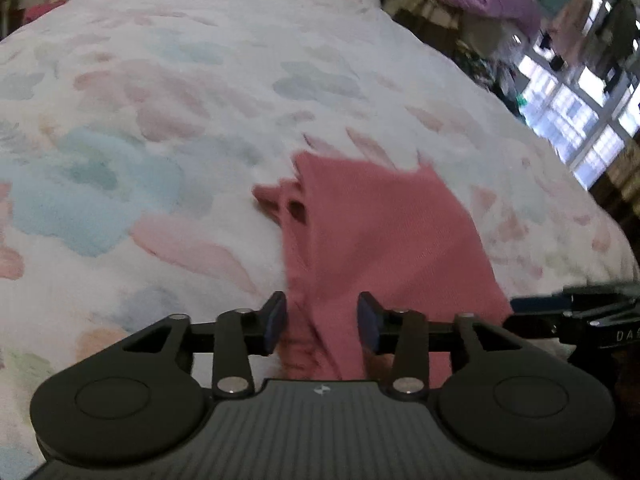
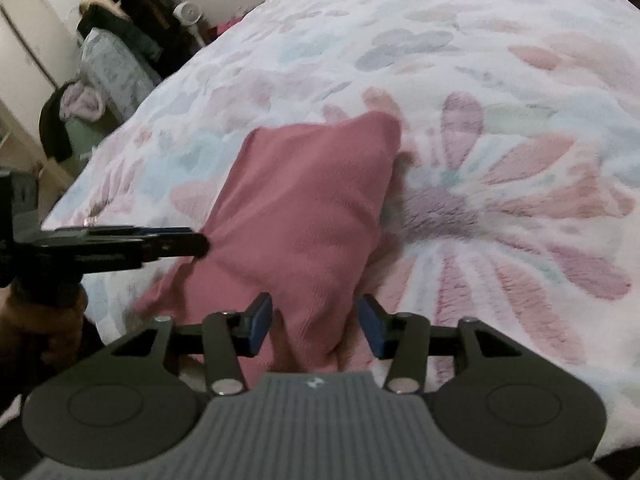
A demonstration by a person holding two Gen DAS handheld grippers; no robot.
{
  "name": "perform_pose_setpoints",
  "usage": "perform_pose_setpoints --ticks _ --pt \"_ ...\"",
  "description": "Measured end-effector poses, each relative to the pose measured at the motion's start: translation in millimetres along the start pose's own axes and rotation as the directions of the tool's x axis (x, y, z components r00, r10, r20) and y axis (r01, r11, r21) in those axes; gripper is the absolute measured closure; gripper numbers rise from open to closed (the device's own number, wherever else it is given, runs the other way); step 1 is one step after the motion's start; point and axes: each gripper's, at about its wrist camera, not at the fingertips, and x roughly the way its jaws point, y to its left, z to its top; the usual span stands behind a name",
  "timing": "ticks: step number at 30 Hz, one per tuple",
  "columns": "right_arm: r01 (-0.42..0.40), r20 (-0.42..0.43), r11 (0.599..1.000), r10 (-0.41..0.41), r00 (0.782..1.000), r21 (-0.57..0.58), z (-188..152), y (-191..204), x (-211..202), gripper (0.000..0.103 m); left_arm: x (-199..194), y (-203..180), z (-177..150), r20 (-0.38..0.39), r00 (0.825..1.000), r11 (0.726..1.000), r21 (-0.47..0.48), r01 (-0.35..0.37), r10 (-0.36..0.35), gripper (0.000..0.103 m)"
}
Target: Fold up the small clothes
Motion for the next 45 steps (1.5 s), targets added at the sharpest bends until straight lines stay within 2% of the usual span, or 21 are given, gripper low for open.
perform_pose_setpoints --ticks 3,5,9,12,14,16,19,24,28,29,33,34,36,39,43,45 --pt "-0.013 0.011 0.998 0.012 1.0 0.059 8.7 -14.3 -3.3 0.052 3.2 16.1 16.4 -0.009 0.997 0.992 -0.1 0.074 -0.076 0.037" --pt "-0.028 0.016 0.994 0.026 1.0 0.107 16.2 -24.6 -3.5 0.047 3.7 28.9 17.3 -0.015 0.991 0.978 -0.167 0.126 -0.13 0.035" --pt "-0.093 0.001 0.981 0.094 0.996 0.173 28.1 -37.0 4.8 0.043 16.9 35.8 26.7 -0.037 0.981 0.962 -0.205 0.181 -0.193 0.029" --pt "-0.121 -0.016 0.971 0.127 0.992 0.204 34.1 -44.0 17.2 0.043 35.1 37.8 27.5 -0.088 0.977 0.962 -0.209 0.174 -0.196 0.028" --pt "-0.141 -0.023 0.962 0.151 0.988 0.232 37.0 -50.7 25.7 0.043 48.7 42.4 25.9 -0.141 0.969 0.955 -0.246 0.165 -0.204 0.028" --pt "-0.173 -0.028 0.946 0.188 0.982 0.274 38.6 -58.1 34.4 0.042 59.1 45.6 22.8 -0.167 0.955 0.942 -0.274 0.195 -0.246 0.028" --pt "-0.233 -0.038 0.917 0.259 0.965 0.325 38.5 -67.4 48.9 0.042 70.9 47.9 19.2 -0.176 0.945 0.932 -0.291 0.219 -0.277 0.027" --pt "-0.311 -0.047 0.864 0.357 0.933 0.396 36.3 -78.7 75.4 0.041 86.4 59.2 10.1 -0.15 0.921 0.89 -0.352 0.289 -0.359 0.027" --pt "-0.364 -0.034 0.81 0.425 0.904 0.459 33.7 -87.2 98.6 0.041 91.4 52.9 10.2 -0.18 0.922 0.911 -0.303 0.279 -0.342 0.027" --pt "-0.372 -0.031 0.804 0.434 0.9 0.465 33.7 -87.2 103.8 0.041 92.1 50.0 10.6 -0.186 0.923 0.916 -0.291 0.276 -0.337 0.024" --pt "-0.396 -0.025 0.786 0.462 0.887 0.475 31.9 -84.8 118.3 0.041 95.4 41.3 12.2 -0.201 0.924 0.929 -0.25 0.272 -0.325 0.024" --pt "-0.397 -0.026 0.785 0.464 0.885 0.476 31.8 -82.7 122.0 0.042 94.6 39.2 12.3 -0.201 0.925 0.932 -0.238 0.275 -0.324 0.025" --pt "-0.395 -0.033 0.794 0.461 0.887 0.462 32.6 -78.3 125.8 0.049 92.0 35.7 12.4 -0.204 0.927 0.938 -0.216 0.27 -0.314 0.043" --pt "-0.398 -0.035 0.797 0.463 0.886 0.453 34.2 -74.9 125.8 0.058 88.0 37.7 11.9 -0.199 0.923 0.932 -0.222 0.285 -0.329 0.058" --pt "-0.404 -0.028 0.797 0.464 0.885 0.448 33.3 -75.1 119.3 0.062 83.8 37.6 14.5 -0.198 0.921 0.933 -0.207 0.295 -0.336 0.063" --pt "-0.405 -0.025 0.798 0.463 0.886 0.447 32.9 -75.3 116.1 0.063 80.0 35.5 15.8 -0.193 0.922 0.934 -0.197 0.3 -0.336 0.069"
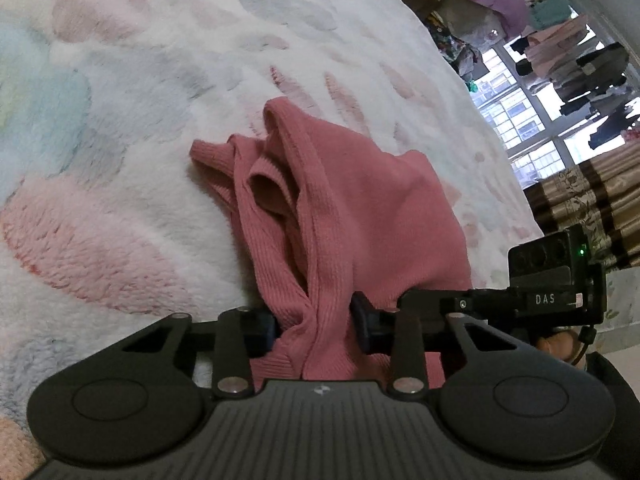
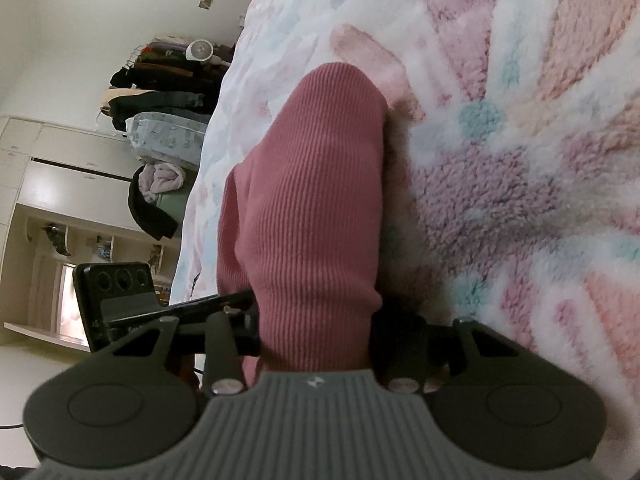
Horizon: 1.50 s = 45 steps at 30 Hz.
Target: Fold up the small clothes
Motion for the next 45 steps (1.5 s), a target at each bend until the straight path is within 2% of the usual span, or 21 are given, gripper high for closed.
perform_pose_setpoints --ticks 3,8,11,16,19,22,26,27,29,30,31,34,37,40,42,43,44,45 --pt "-0.012 0.012 1.0 0.011 1.0 0.012 -0.6 3.2 -11.2 0.065 -10.9 -6.3 3.8 0.024 0.999 0.999 -0.008 0.041 -0.041 0.075" --pt "-0.067 0.064 0.998 0.067 0.996 -0.01 4.6 25.7 -42.8 0.065 -28.4 -35.1 24.6 0.054 0.993 0.994 0.048 0.1 -0.103 0.075" --pt "-0.084 0.119 0.996 0.087 0.989 -0.025 14.5 36.2 -74.3 0.065 -24.3 -64.6 46.3 0.068 0.988 0.987 0.093 0.132 -0.138 0.075" --pt "-0.028 0.24 0.997 0.045 0.97 -0.071 53.1 34.6 -143.5 0.065 32.4 -131.6 106.1 0.036 0.985 0.967 0.203 0.157 -0.167 0.075" --pt "0.012 0.301 0.998 0.006 0.953 -0.056 86.8 15.8 -191.7 0.065 80.7 -167.0 139.6 0.001 0.981 0.956 0.226 0.188 -0.194 0.075" --pt "0.034 0.342 0.999 -0.033 0.939 0.0 121.7 -19.2 -235.3 0.064 138.0 -191.6 165.4 -0.039 0.976 0.949 0.227 0.219 -0.215 0.075" --pt "0.049 0.365 0.991 -0.093 0.926 0.128 159.0 -88.7 -267.9 0.062 214.7 -198.4 184.6 -0.088 0.977 0.963 0.174 0.207 -0.194 0.075" --pt "0.059 0.367 0.985 -0.116 0.923 0.164 163.9 -104.5 -269.7 0.06 233.7 -197.8 186.9 -0.098 0.981 0.97 0.16 0.181 -0.166 0.073" --pt "0.1 0.362 0.964 -0.187 0.913 0.247 168.6 -137.7 -266.7 0.056 262.6 -189.2 181.2 -0.115 0.991 0.984 0.154 0.085 -0.068 0.069" --pt "0.131 0.35 0.949 -0.231 0.908 0.286 167.2 -149.4 -262.5 0.056 270.8 -183.1 175.1 -0.122 0.992 0.986 0.161 0.052 -0.032 0.06" --pt "0.16 0.333 0.936 -0.266 0.905 0.314 163.1 -158.1 -257.8 0.058 271.4 -178.7 169.0 -0.116 0.993 0.985 0.169 0.045 -0.026 0.057" --pt "0.202 0.347 0.948 -0.281 0.895 0.246 145.1 -147.0 -258.6 0.055 254.1 -168.1 149.8 -0.087 0.996 0.978 0.205 0.027 -0.01 0.051" --pt "0.313 0.364 0.935 -0.353 0.862 0.165 114.2 -120.8 -264.4 0.041 223.2 -165.3 125.6 -0.05 0.999 0.971 0.238 0.001 0.011 0.042" --pt "0.429 0.351 0.896 -0.439 0.827 0.111 70.4 -100.3 -257.8 0.041 202.2 -170.6 101.8 -0.034 0.999 0.952 0.304 -0.03 0.042 0.035" --pt "0.538 0.344 0.838 -0.533 0.773 0.089 42.4 -86.7 -249.3 0.042 195.4 -174.5 92.3 -0.03 0.995 0.935 0.346 -0.081 0.098 0.03" --pt "0.608 0.343 0.791 -0.592 0.729 0.075 26.6 -79.5 -246.0 0.043 190.8 -181.0 88.8 -0.024 0.99 0.918 0.377 -0.121 0.14 0.03" --pt "0.659 0.345 0.75 -0.636 0.69 0.065 16.0 -69.2 -243.1 0.043 185.4 -188.7 81.7 -0.011 0.984 0.896 0.415 -0.155 0.176 0.026" --pt "0.699 0.347 0.713 -0.671 0.655 0.059 6.0 -57.9 -240.9 0.043 178.6 -196.1 73.2 0.005 0.972 0.857 0.471 -0.209 0.234 0.025"
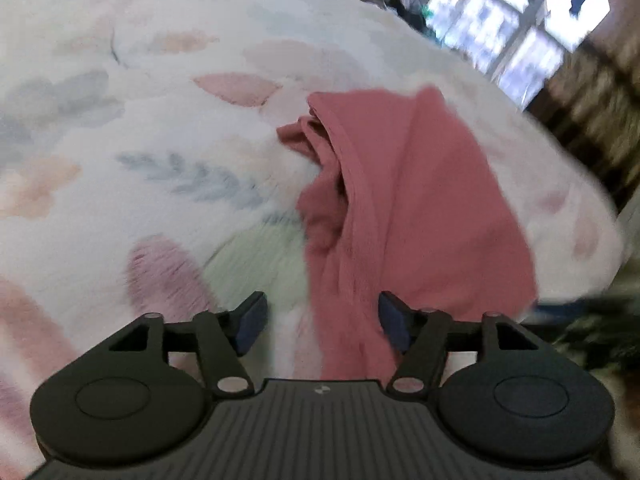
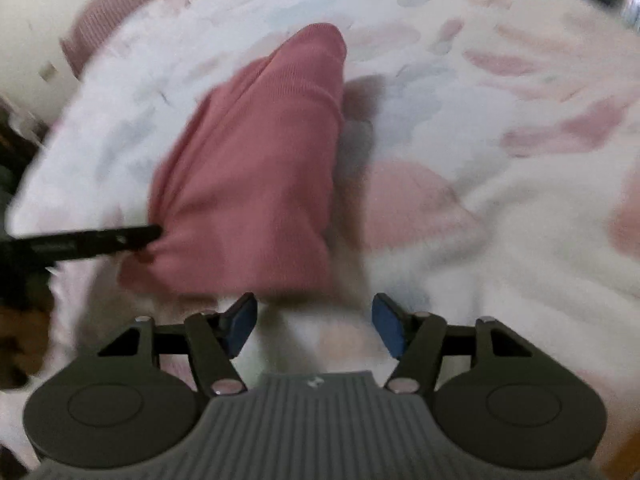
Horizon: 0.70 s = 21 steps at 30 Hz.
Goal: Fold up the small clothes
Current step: 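Lay the folded shirt flat and open the right gripper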
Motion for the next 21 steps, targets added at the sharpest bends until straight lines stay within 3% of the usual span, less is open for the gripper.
perform_pose_setpoints --ticks 2,5,7,8,12,15,17,21 --pt "0.046 0.044 0.998 -0.045 0.998 -0.034 -14.4 16.9 -24.3 0.042 -15.6 -12.2 -6.4 0.001 0.994 0.989 0.098 -0.107 0.107 0.025" --pt "0.088 0.111 0.995 -0.082 0.99 -0.043 -21.3 39.9 -56.6 0.036 -43.7 -20.9 -6.3 0.035 0.981 0.973 0.126 -0.194 0.191 0.031" --pt "0.144 0.179 0.988 -0.132 0.975 -0.058 -16.4 60.1 -81.3 0.022 -69.3 -28.4 -1.3 0.081 0.98 0.977 0.102 -0.19 0.182 0.03" --pt "0.172 0.209 0.983 -0.157 0.965 -0.058 -14.2 68.4 -91.1 0.021 -81.5 -31.8 1.5 0.103 0.98 0.981 0.082 -0.178 0.17 0.028" --pt "0.254 0.252 0.967 -0.239 0.938 -0.026 -0.5 98.0 -120.0 0.021 -118.5 -55.7 13.0 0.147 0.976 0.984 0.053 -0.17 0.16 0.01" --pt "0.31 0.234 0.951 -0.302 0.924 0.0 10.6 113.5 -126.0 0.021 -129.6 -74.8 14.6 0.142 0.973 0.979 0.063 -0.192 0.181 0.008" --pt "0.344 0.22 0.939 -0.339 0.915 0.014 11.8 121.2 -130.5 0.021 -129.6 -80.7 14.1 0.13 0.979 0.984 0.055 -0.167 0.159 0.006" --pt "0.352 0.226 0.935 -0.35 0.909 0.029 9.3 129.6 -139.2 0.021 -127.2 -87.1 12.7 0.101 0.981 0.986 0.007 -0.166 0.165 0.003"
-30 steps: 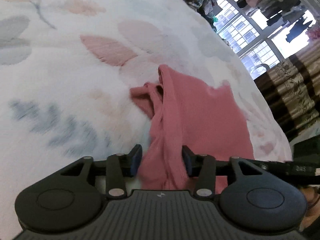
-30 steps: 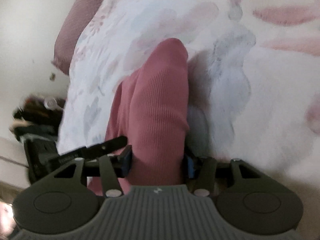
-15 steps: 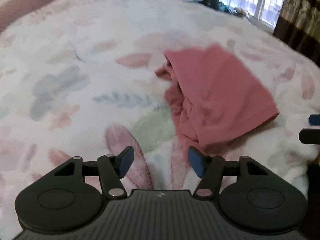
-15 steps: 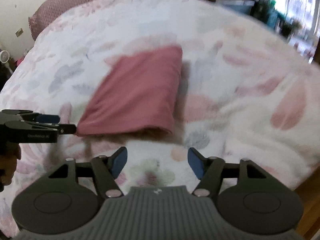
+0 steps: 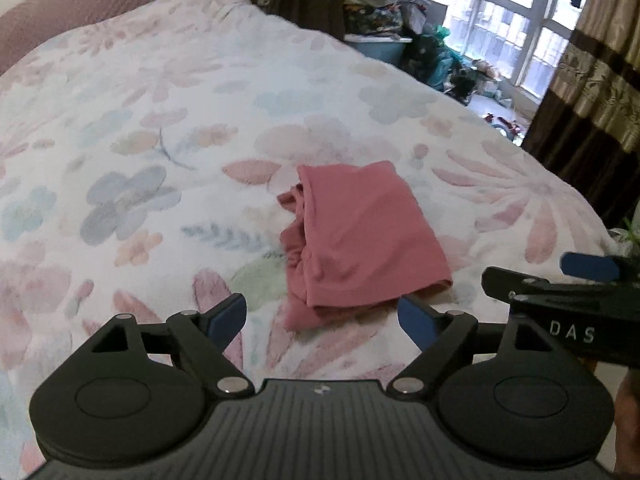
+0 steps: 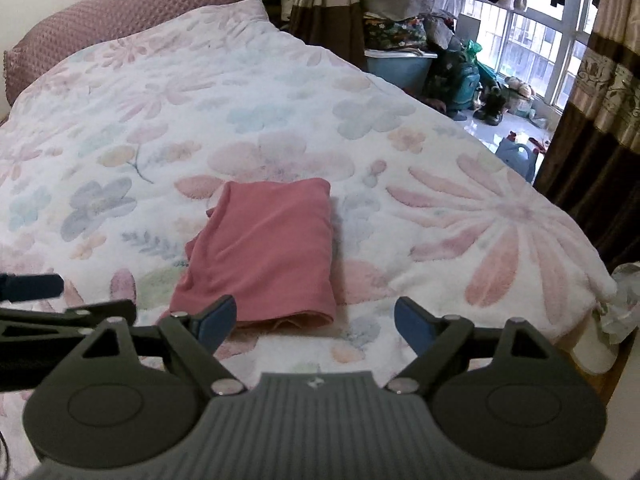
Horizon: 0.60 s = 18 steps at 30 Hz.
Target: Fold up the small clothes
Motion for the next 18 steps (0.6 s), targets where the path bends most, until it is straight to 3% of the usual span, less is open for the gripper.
perform_pose_setpoints --ticks 3,18 --pt "0.034 -0.028 0.999 -0.034 0.999 0.019 -2.4 0.3 2.3 0.021 -3.4 -5.7 -1.8 0.018 1.0 1.0 0.002 -0.006 0.006 0.003" --pt "0.036 -0.06 0.998 -0.033 0.998 0.042 -10.1 -7.2 4.5 0.021 -4.4 -12.6 -6.8 0.02 1.0 1.0 -0.006 0.004 -0.004 0.003"
